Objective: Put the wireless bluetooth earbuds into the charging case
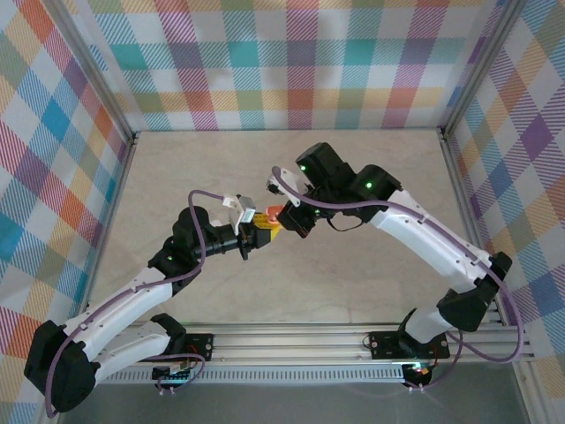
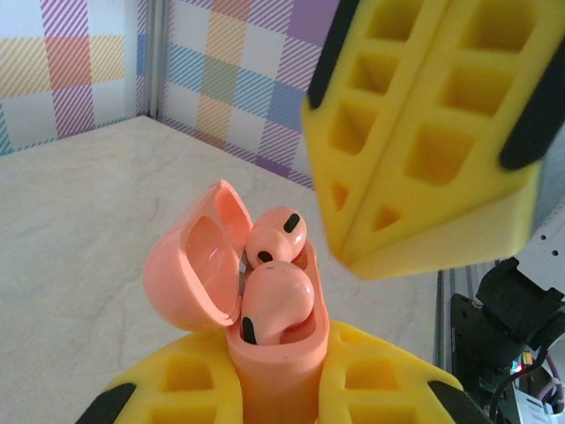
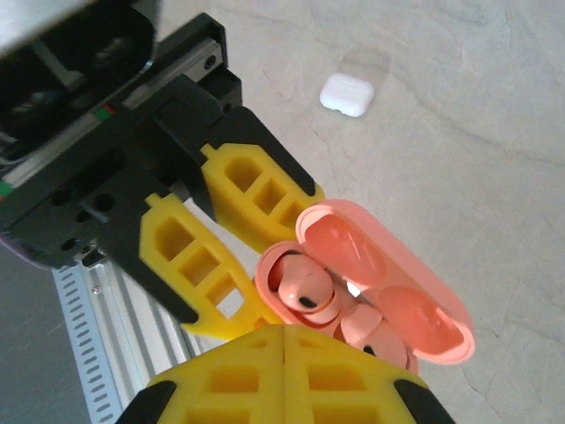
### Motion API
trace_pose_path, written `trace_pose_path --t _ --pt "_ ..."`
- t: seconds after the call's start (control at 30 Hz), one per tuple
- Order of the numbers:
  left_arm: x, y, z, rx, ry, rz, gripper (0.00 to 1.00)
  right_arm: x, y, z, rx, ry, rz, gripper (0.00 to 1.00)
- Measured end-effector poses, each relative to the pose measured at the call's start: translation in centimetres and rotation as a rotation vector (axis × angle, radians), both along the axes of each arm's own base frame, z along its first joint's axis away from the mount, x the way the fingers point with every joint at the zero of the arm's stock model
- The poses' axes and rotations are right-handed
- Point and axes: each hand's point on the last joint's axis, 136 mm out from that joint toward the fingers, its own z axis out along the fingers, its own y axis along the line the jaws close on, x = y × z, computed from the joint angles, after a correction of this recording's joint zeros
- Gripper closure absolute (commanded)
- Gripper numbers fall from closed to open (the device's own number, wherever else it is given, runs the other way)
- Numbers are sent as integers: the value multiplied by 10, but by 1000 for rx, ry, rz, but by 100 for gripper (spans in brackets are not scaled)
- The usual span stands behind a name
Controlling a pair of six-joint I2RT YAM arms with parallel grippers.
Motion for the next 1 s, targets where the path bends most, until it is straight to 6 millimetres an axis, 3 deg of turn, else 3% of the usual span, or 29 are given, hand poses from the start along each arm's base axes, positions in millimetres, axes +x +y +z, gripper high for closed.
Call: trace_pose_path --t 0.17,0.2,0.33,0.4,0.57,0.67,0.83,1.0 --pt "0 0 2 -6 -8 0 100 6 -13 31 89 -12 -54 90" --pt "0 0 2 -7 -10 0 100 9 -16 34 102 -6 -74 84" --pt "-1 0 5 -12 -17 -2 100 28 -33 43 167 30 -190 41" --pt "-2 1 7 -17 -22 -4 100 41 -45 39 202 66 -266 32" --pt "-7 0 9 -22 -26 -30 100 66 -67 14 330 251 -403 28" --pt "-10 -2 10 -26 -27 -52 100 65 -59 9 400 347 -383 30" --pt "-10 -5 8 -24 -16 -71 100 57 -43 22 499 420 -298 41" --pt "-10 -7 8 -29 -16 -79 100 53 -38 10 526 491 -285 34"
